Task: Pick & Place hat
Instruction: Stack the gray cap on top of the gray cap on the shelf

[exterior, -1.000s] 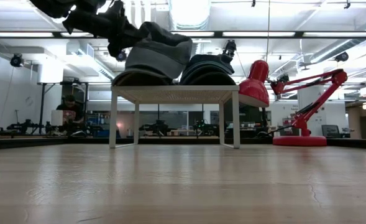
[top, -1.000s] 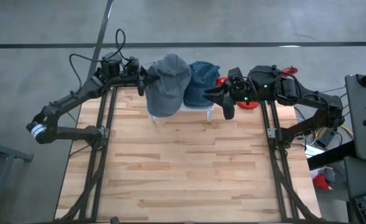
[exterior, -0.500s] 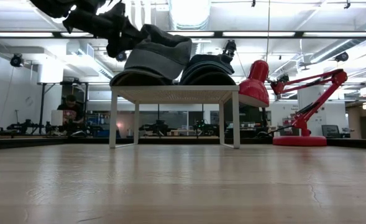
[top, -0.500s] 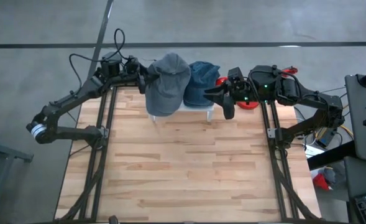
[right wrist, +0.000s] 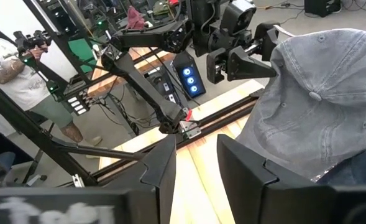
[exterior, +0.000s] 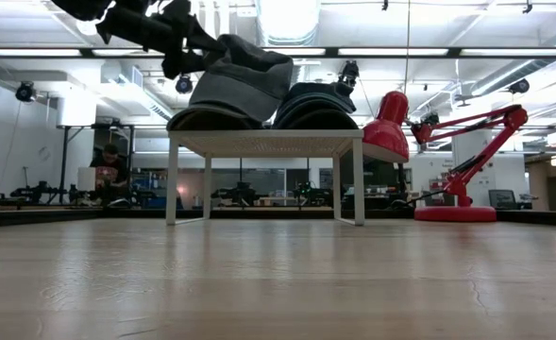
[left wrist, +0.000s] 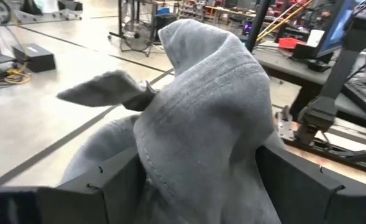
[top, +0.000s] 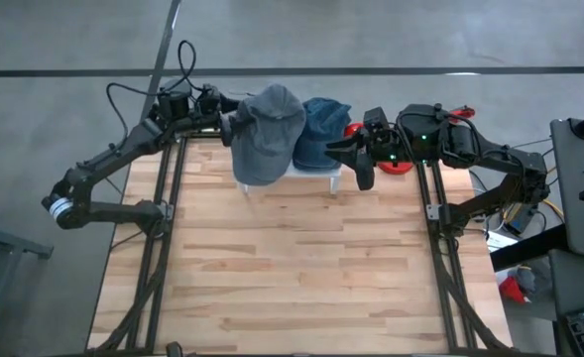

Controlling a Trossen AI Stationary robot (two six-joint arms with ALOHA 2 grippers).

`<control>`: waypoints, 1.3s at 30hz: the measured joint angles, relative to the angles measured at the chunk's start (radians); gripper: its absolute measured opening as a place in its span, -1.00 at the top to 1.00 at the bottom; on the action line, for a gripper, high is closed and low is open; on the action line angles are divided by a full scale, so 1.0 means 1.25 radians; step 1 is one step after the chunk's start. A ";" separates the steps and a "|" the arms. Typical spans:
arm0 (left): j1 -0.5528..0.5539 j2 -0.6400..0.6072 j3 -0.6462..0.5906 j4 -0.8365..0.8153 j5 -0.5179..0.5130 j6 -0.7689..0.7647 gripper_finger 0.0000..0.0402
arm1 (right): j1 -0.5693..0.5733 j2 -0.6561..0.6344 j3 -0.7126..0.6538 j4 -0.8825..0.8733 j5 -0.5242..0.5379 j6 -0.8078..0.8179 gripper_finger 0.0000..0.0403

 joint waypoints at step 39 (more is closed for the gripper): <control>-0.022 -0.003 0.217 -0.289 -0.325 0.210 -0.47 | 0.000 0.000 0.000 -0.001 0.000 0.000 0.42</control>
